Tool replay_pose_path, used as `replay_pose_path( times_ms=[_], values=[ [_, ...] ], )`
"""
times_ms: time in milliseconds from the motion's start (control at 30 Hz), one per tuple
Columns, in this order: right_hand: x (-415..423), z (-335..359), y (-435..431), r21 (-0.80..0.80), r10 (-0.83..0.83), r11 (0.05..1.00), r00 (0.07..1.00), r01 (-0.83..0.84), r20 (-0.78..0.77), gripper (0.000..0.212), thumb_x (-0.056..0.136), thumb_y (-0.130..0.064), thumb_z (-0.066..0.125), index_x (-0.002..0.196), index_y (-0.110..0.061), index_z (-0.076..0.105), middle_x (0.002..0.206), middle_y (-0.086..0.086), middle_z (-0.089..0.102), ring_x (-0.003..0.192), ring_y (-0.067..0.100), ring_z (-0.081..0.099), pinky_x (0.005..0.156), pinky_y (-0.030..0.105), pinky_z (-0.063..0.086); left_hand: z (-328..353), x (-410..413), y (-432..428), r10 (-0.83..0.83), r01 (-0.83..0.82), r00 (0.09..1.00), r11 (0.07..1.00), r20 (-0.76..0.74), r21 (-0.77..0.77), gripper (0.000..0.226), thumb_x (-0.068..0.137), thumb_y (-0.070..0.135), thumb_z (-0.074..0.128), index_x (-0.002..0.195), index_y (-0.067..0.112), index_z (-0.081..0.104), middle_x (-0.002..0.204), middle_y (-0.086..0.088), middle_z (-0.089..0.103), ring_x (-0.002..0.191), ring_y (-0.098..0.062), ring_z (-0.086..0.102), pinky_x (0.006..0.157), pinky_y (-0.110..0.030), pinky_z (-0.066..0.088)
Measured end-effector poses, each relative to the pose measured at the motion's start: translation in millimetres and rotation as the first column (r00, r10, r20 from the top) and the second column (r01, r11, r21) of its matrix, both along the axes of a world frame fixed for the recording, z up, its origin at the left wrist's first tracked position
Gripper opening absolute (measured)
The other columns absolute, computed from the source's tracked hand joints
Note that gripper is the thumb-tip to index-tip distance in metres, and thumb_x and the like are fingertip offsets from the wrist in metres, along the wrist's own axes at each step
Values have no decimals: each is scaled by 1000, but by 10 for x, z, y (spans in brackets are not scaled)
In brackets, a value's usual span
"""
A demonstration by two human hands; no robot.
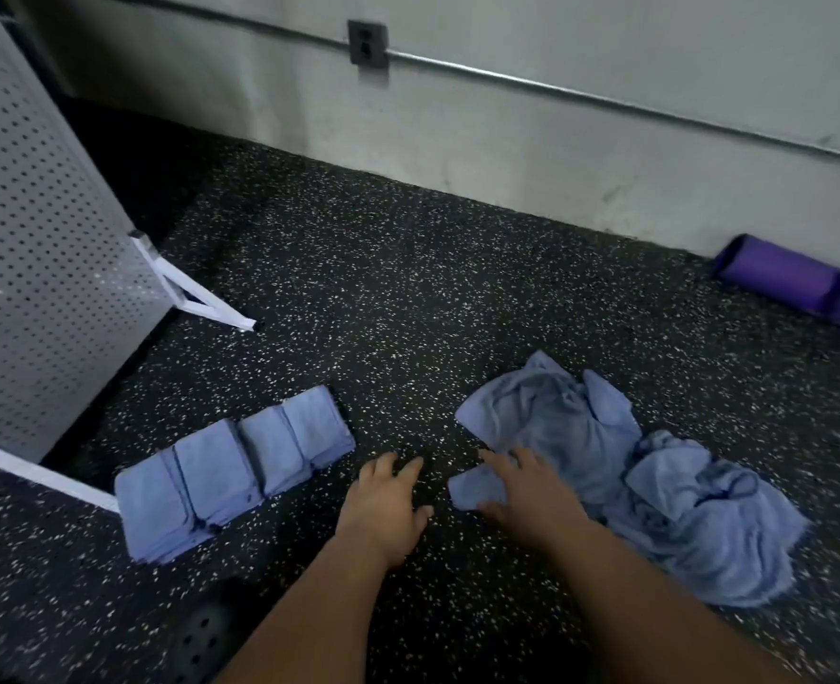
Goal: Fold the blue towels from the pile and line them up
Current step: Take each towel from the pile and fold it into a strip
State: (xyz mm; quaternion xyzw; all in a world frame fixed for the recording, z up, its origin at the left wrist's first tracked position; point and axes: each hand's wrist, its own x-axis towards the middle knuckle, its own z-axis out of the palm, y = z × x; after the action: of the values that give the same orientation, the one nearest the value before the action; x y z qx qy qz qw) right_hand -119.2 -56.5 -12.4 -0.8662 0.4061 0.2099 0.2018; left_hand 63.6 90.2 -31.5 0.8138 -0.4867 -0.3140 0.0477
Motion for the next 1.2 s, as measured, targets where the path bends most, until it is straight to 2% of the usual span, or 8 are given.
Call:
replay_pose_path(
  times_ms=[200, 400, 600, 800, 900, 967, 1067, 1200],
  values=[
    [-742, -203, -88, 17, -118, 993, 988, 120, -99, 79, 98, -53, 64, 163, -42, 20, 171, 8, 17, 153, 36, 28, 119, 51, 41, -123, -360, -310, -102, 102, 995, 994, -3, 30, 76, 103, 54, 55, 167, 34, 19, 173, -4, 16, 158, -31, 17, 126, -48, 29],
    [-997, -486, -132, -33, -36, 999, 981, 30, -192, 85, 99, -56, 62, 166, -41, 13, 174, 7, 7, 157, 36, 17, 121, 53, 36, -362, -584, -461, -163, 163, 987, 984, -2, 74, 76, 102, 52, 57, 166, 33, 20, 171, -8, 20, 155, -32, 21, 124, -50, 33],
    [-863, -772, -128, -12, 35, 999, 977, -38, -211, 77, 101, -48, 60, 165, -41, 19, 175, 4, -7, 160, 36, 0, 125, 54, 25, -521, -703, -484, -190, 189, 982, 976, -3, 104, 76, 103, 49, 59, 166, 33, 19, 172, -7, 19, 157, -31, 19, 126, -49, 29],
    [-790, -1012, -197, 9, 36, 999, 969, -35, -243, 77, 102, -43, 58, 166, -35, 17, 176, 2, -18, 162, 37, -6, 128, 54, 17, -672, -698, -460, -224, 220, 974, 968, 21, 123, 75, 103, 50, 57, 166, 34, 19, 172, -6, 18, 157, -31, 18, 127, -48, 28],
    [-784, -1073, -230, -22, 4, 1000, 972, -9, -234, 74, 105, -39, 52, 167, -23, 16, 177, 2, -9, 162, 36, -2, 127, 52, 21, -700, -674, -456, -223, 219, 975, 968, 17, 120, 74, 104, 50, 57, 166, 34, 19, 172, -7, 18, 157, -30, 19, 127, -48, 28],
    [-777, -1072, -248, -50, -44, 998, 984, 36, -171, 71, 105, -35, 51, 166, -19, 18, 176, 1, 5, 161, 32, 7, 126, 49, 26, -687, -661, -473, -218, 215, 976, 969, 13, 119, 73, 104, 49, 57, 165, 33, 21, 172, -7, 17, 157, -31, 18, 127, -48, 29],
    [-738, -946, -291, -107, -110, 988, 994, 108, -20, 55, 105, -26, 52, 158, -23, 37, 163, -3, 36, 150, 23, 31, 117, 41, 39, -605, -652, -516, -205, 204, 979, 974, 1, 100, 72, 104, 49, 57, 165, 33, 22, 173, -7, 16, 158, -31, 17, 126, -49, 29],
    [-671, -544, -391, -93, -269, 955, 953, 283, 142, 36, 104, -20, 55, 137, -28, 66, 135, 0, 66, 121, 25, 61, 96, 39, 53, -381, -654, -588, -188, 188, 982, 980, -13, 64, 77, 103, 48, 59, 167, 32, 19, 171, -5, 21, 155, -30, 23, 125, -49, 32]
  ],
)
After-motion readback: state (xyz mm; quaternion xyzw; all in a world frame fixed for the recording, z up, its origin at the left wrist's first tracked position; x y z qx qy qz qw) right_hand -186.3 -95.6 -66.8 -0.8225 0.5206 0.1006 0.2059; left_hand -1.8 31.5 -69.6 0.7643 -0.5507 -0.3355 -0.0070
